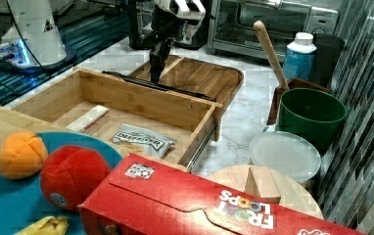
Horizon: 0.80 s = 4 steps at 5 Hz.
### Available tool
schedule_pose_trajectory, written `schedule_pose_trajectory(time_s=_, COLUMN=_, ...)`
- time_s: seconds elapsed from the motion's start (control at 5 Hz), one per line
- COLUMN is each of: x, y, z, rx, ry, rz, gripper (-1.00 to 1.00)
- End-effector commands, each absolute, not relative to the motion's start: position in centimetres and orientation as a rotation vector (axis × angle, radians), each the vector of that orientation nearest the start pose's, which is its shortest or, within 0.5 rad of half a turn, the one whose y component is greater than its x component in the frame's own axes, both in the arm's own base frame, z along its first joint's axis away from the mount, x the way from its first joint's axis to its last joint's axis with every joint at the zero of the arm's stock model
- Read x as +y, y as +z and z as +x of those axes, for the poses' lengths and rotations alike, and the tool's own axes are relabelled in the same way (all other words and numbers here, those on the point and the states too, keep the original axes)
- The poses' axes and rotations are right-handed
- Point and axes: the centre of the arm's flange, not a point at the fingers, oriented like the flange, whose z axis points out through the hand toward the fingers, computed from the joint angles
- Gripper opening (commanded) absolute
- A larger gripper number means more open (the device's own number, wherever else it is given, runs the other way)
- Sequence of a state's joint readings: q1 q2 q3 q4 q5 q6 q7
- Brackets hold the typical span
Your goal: Close the drawer.
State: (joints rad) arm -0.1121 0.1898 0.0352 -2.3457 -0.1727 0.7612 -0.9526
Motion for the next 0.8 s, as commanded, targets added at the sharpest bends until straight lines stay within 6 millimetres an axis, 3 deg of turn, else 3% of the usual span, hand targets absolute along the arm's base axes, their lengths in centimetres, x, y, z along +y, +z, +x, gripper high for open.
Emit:
schedule_pose_trajectory(time_s=0.2, x=-13.9, y=28.3, z=53.2, rx=-0.449, ry=0.037, rz=-3.201, gripper=-1.00)
schedule_pose_trajectory(time_s=0.4, x=-16.6, y=29.2, z=53.3, rx=-0.407, ry=0.058, rz=-3.175, gripper=-1.00)
schedule_pose_trajectory(time_s=0.8, x=-24.5, y=30.6, z=53.4, rx=-0.312, ry=-0.010, rz=-3.214, gripper=-1.00)
